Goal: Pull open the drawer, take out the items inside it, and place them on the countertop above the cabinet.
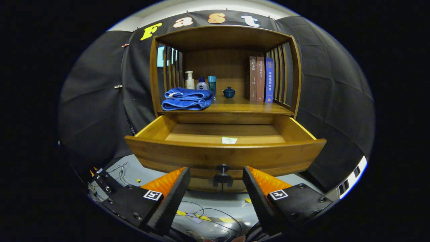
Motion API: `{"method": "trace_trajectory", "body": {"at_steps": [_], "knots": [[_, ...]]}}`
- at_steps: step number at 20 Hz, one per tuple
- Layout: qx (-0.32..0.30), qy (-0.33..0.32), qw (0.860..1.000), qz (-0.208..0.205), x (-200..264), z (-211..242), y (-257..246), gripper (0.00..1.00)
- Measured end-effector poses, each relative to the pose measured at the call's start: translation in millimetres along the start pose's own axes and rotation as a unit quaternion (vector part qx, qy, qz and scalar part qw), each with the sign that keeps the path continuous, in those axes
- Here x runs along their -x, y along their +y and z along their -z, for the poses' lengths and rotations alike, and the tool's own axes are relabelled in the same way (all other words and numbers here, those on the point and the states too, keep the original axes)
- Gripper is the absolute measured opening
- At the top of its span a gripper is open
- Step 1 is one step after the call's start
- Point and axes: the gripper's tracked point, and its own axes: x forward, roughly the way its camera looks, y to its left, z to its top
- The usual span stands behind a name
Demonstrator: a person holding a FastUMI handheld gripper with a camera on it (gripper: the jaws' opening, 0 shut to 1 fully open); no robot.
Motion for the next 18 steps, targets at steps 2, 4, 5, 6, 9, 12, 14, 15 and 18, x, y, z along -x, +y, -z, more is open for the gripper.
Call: {"method": "trace_trajectory", "body": {"at_steps": [2,4,5,6,9,12,14,15,18], "knots": [[-0.004,0.025,1.000,0.003,-6,-20,-6,0.99],[-0.018,0.049,0.999,0.001,-24,-43,-10,0.99],[-0.030,0.069,0.997,-0.001,-35,-50,-12,1.00],[-0.043,0.090,0.995,-0.004,-48,-55,-12,1.00],[-0.054,0.150,0.987,-0.007,-92,-61,-15,1.00],[-0.059,0.199,0.978,0.005,-138,-55,-24,1.00],[-0.070,0.247,0.967,0.003,-163,-38,-26,1.00],[-0.077,0.273,0.959,0.003,-174,-26,-27,1.00],[-0.095,0.321,0.942,0.011,-198,0,-34,1.00]]}}
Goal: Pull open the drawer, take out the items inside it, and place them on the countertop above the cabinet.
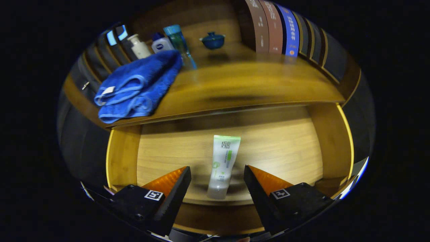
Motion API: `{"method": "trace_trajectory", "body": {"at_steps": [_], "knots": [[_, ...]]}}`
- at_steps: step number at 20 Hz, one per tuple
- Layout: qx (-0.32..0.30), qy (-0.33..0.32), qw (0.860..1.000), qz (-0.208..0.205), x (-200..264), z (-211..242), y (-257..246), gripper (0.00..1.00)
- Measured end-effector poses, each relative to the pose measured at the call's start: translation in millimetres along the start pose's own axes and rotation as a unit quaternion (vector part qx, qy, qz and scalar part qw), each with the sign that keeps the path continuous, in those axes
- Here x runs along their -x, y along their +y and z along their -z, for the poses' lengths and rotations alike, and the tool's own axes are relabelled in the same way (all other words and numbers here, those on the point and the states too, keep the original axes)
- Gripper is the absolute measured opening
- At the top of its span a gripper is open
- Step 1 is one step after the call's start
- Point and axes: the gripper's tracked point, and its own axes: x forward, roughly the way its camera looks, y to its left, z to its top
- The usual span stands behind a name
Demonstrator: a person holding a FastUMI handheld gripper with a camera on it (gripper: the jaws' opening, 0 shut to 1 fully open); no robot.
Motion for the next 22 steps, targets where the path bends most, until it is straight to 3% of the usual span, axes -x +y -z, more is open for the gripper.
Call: {"method": "trace_trajectory", "body": {"at_steps": [7,14,15,22], "knots": [[-0.006,0.052,0.999,0.013,-37,2,-3,0.97],[0.019,0.051,0.998,0.040,-46,4,-9,0.44],[0.019,0.050,0.998,0.041,-43,4,-9,0.30],[0.029,0.021,0.999,0.016,-15,4,-4,0.30]]}}
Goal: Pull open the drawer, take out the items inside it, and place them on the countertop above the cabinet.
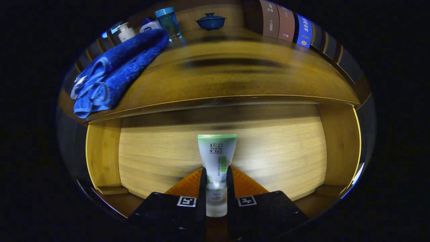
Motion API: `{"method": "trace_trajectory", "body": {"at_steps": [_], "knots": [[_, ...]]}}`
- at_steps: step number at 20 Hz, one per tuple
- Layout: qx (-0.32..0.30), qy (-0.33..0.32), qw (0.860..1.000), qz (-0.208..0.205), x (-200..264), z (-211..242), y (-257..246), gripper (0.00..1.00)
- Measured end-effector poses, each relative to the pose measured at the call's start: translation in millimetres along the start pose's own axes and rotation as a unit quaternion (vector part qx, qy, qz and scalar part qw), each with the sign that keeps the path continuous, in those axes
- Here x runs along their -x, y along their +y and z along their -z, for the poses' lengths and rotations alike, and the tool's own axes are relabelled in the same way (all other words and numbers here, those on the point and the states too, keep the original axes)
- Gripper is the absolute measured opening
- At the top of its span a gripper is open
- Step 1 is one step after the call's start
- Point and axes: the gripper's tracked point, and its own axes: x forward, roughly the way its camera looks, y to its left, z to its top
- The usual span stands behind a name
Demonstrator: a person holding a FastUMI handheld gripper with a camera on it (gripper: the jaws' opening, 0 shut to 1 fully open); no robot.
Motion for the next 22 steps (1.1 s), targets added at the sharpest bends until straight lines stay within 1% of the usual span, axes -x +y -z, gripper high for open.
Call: {"method": "trace_trajectory", "body": {"at_steps": [6,11,15,17,22], "knots": [[0.013,-0.048,0.999,-0.021,50,0,7,0.29],[0.016,-0.084,0.996,-0.032,88,-17,12,0.29],[0.020,-0.102,0.994,-0.031,108,-53,15,0.29],[0.020,-0.111,0.993,-0.029,114,-79,17,0.29],[0.023,-0.118,0.992,-0.022,111,-138,23,0.29]]}}
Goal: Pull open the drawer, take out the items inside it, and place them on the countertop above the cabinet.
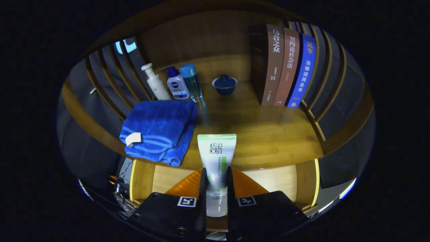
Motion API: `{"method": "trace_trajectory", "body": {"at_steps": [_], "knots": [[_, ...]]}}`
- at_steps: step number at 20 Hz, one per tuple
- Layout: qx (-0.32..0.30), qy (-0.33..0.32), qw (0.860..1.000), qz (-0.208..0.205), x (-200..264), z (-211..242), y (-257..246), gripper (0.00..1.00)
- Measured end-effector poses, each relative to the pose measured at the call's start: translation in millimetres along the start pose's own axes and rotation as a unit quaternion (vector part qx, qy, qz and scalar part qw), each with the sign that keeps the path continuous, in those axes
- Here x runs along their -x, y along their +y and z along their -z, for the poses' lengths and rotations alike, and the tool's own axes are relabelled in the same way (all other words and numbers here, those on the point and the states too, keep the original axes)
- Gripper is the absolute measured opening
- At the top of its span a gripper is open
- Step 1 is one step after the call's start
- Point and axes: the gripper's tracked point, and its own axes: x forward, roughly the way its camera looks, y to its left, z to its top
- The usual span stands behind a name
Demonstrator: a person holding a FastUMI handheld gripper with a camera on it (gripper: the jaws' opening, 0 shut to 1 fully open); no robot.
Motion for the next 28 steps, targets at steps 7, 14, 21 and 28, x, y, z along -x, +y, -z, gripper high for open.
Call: {"method": "trace_trajectory", "body": {"at_steps": [7,14,21,28], "knots": [[-0.006,0.028,1.000,0.007,-44,-34,-2,0.29],[-0.005,0.049,0.998,0.024,-76,-39,-10,0.30],[-0.013,0.059,0.998,0.023,-86,-37,-16,0.39],[-0.023,0.047,0.998,0.024,-79,-39,-19,1.00]]}}
